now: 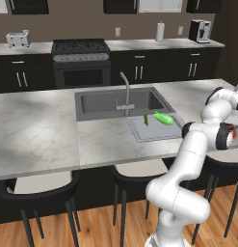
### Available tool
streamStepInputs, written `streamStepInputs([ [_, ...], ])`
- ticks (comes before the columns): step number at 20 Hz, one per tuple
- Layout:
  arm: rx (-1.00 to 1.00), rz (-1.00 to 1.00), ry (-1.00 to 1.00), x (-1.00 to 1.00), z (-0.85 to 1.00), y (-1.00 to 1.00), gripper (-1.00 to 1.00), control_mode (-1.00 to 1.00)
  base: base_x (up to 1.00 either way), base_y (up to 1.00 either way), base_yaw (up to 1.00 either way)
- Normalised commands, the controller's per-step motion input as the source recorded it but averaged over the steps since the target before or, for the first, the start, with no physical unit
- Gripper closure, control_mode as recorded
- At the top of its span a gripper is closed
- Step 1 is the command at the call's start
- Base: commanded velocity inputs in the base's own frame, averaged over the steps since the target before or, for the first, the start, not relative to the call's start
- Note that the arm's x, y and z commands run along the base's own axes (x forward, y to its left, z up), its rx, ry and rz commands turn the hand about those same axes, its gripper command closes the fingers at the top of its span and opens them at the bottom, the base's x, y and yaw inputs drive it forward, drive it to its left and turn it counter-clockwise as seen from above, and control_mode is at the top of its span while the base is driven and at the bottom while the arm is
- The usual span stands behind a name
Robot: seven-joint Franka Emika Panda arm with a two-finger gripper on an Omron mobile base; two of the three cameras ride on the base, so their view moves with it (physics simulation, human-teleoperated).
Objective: Create a steak meal by picking up the steak and asparagus from the tray and placing them on the plate. Leave the corn on the tray.
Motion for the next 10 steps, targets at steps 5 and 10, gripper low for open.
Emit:
streamStepInputs([
  [5, 0.0, 0.0, 0.0, 0.0, -0.19, 0.0, -1.0, -1.0, 0.0, 0.0, 0.0],
  [10, 0.0, 0.0, -0.06, -0.03, -0.02, -0.02, -1.0, -1.0, 0.0, 0.0, 0.0],
])
